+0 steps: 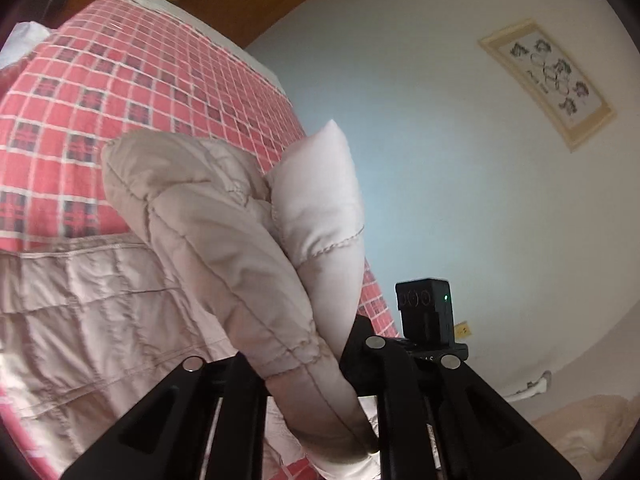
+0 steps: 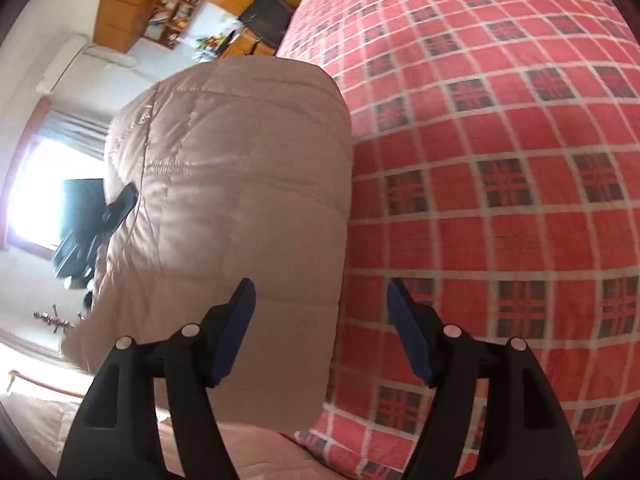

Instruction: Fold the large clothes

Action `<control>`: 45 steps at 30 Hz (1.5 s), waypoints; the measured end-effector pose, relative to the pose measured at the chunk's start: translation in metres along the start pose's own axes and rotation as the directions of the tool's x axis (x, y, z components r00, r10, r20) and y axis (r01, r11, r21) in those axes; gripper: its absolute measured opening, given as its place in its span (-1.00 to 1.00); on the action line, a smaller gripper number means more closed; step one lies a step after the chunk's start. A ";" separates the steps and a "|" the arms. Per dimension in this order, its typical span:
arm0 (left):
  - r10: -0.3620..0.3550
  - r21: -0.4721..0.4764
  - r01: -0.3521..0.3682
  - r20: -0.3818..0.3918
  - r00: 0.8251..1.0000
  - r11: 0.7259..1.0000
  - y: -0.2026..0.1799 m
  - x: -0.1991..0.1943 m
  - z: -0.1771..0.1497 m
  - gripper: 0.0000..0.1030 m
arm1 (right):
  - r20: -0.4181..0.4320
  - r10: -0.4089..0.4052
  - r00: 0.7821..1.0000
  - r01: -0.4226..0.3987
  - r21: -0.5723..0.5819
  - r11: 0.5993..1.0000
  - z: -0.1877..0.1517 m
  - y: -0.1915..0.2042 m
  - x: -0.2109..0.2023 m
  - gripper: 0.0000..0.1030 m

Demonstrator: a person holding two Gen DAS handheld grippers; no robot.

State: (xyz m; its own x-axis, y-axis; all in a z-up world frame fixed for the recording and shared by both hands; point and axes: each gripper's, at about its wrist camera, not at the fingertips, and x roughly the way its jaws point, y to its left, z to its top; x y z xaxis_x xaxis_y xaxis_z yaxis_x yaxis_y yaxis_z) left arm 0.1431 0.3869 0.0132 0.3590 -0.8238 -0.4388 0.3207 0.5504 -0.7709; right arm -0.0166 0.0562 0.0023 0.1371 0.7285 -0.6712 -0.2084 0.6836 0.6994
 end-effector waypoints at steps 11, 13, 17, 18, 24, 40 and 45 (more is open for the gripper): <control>0.042 -0.218 -0.028 0.062 0.997 0.976 0.134 -0.056 -0.048 -0.73 | -0.165 -0.022 0.986 0.005 -0.101 0.995 -0.008 0.041 0.062 0.39; 0.058 -0.229 -0.047 0.043 0.997 0.972 0.150 -0.054 -0.062 -0.68 | -0.190 -0.042 0.981 0.017 -0.132 0.991 -0.011 0.049 0.075 0.39; 0.051 -0.242 -0.035 0.060 0.997 0.970 0.160 -0.054 -0.069 -0.57 | -0.215 -0.091 0.972 0.056 -0.165 0.985 -0.010 0.060 0.094 0.43; 0.073 -0.235 -0.058 0.053 0.996 0.970 0.157 -0.054 -0.069 -0.49 | -0.216 -0.103 0.971 0.067 -0.169 0.983 -0.010 0.061 0.096 0.45; 0.171 -0.276 -0.163 0.006 0.985 0.947 0.137 -0.068 -0.062 -0.31 | -0.227 -0.169 0.959 0.125 -0.197 0.972 -0.010 0.062 0.112 0.45; 0.263 -0.225 -0.279 -0.097 0.960 0.934 0.031 -0.108 -0.095 -0.03 | -0.228 -0.196 0.954 0.147 -0.215 0.965 -0.006 0.071 0.105 0.47; 0.295 -0.254 -0.327 -0.155 0.943 0.910 0.046 -0.081 -0.100 -0.20 | -0.216 -0.216 0.952 0.161 -0.244 0.956 -0.002 0.082 0.094 0.47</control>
State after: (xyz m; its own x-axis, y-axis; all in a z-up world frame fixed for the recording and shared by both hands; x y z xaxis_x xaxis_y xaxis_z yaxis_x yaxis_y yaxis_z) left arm 0.0411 0.4654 -0.0334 0.2972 -0.6353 -0.7128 -0.0481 0.7356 -0.6757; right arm -0.0231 0.1810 -0.0040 -0.0335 0.5370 -0.8429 -0.4135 0.7604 0.5008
